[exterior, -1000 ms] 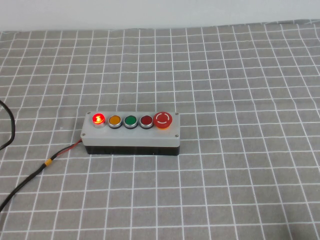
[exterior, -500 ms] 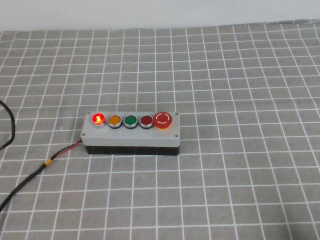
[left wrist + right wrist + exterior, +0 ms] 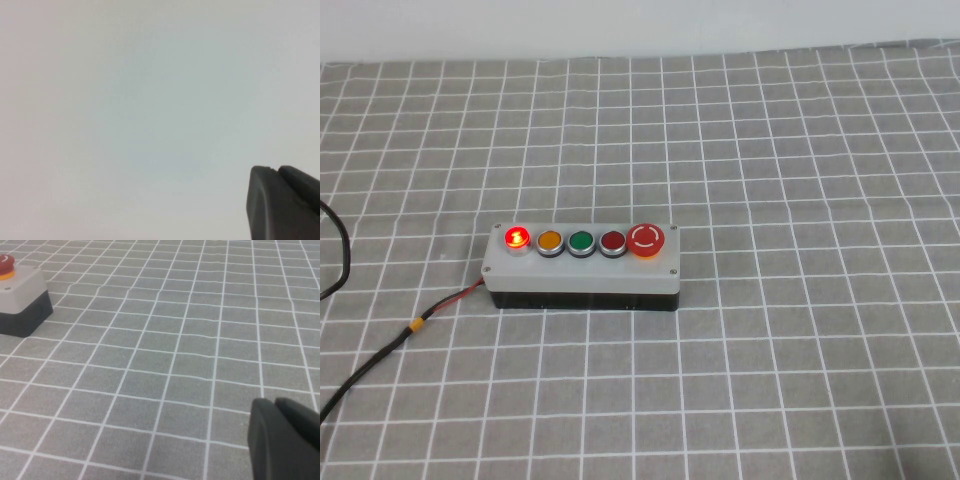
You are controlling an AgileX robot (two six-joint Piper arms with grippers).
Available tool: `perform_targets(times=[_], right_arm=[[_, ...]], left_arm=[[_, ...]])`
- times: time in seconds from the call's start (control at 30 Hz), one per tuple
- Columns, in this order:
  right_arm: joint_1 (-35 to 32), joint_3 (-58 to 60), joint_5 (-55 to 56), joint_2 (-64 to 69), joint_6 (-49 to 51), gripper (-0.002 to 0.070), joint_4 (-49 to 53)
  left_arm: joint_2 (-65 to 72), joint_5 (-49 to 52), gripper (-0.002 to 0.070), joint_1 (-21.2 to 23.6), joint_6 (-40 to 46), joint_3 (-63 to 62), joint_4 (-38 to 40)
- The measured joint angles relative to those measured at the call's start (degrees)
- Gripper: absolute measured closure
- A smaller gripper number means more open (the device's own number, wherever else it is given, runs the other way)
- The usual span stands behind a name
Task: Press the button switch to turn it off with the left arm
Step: 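Press the lit red button on the button box to turn it off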
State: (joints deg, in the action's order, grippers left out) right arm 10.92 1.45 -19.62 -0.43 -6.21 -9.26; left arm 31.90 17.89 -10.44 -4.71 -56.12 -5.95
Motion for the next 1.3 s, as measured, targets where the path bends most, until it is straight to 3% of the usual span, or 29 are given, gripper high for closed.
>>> perform_targets(times=[0.27,0.43,0.6,0.83,1.03,1.3], right_arm=[[0.0,0.0,0.0,0.0,0.0,0.0692,0.0],[0.0,0.0,0.0,0.0,0.0,0.0692,0.0],[0.0,0.0,0.0,0.0,0.0,0.0692,0.0],[0.0,0.0,0.0,0.0,0.0,0.0692,0.0],[0.0,0.0,0.0,0.0,0.0,0.0692,0.0],[0.0,0.0,0.0,0.0,0.0,0.0692,0.0]], left_arm=[[10.54,2.28,0.0678,0.0,-1.74,-0.47,1.35],[21.29,14.21,0.0678,0.0,-1.71,-4.33,3.49],[32.94,26.9,0.0678,0.0,5.65,-11.38,8.91],[46.14,37.1,0.0678,-1.21,8.99,-20.4,12.03],[55.51,40.75,0.0678,-5.16,8.11,-25.49,11.26],[64.99,40.99,0.0678,-6.12,5.39,-27.95,9.69]])
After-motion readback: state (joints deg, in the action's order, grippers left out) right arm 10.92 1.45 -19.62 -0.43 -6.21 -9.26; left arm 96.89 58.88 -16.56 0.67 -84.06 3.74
